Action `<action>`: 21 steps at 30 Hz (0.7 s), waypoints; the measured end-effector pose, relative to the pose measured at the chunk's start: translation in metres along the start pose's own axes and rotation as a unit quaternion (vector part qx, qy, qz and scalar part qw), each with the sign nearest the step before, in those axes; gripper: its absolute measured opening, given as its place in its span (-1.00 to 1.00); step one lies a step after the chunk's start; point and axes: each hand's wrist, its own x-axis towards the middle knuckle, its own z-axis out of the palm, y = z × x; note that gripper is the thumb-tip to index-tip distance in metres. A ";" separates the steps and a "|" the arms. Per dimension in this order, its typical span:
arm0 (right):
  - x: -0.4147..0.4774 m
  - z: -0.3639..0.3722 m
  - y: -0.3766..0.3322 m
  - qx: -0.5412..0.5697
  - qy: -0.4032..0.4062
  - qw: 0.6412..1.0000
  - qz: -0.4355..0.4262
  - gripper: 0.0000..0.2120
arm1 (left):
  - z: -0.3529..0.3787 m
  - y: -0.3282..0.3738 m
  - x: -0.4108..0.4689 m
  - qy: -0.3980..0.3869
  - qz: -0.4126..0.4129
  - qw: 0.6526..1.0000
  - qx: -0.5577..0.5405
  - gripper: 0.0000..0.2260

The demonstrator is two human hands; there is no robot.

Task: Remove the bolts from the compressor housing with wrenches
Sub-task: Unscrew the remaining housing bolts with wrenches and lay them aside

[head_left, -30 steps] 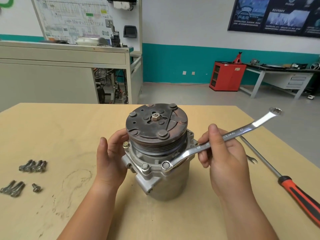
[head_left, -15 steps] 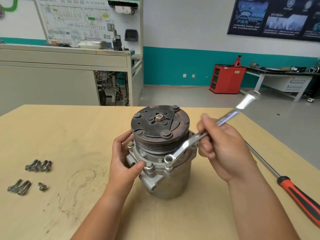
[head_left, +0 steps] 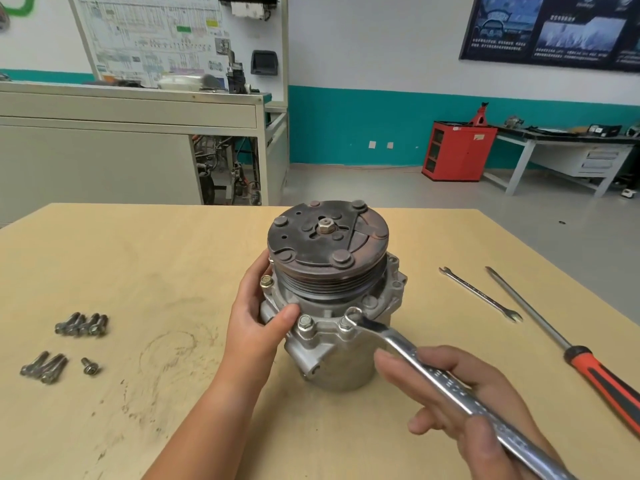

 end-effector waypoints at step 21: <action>0.051 -0.029 0.010 0.165 0.093 0.978 -0.083 -0.70 | -0.014 0.008 0.021 -0.133 -0.059 0.989 -0.006 -0.24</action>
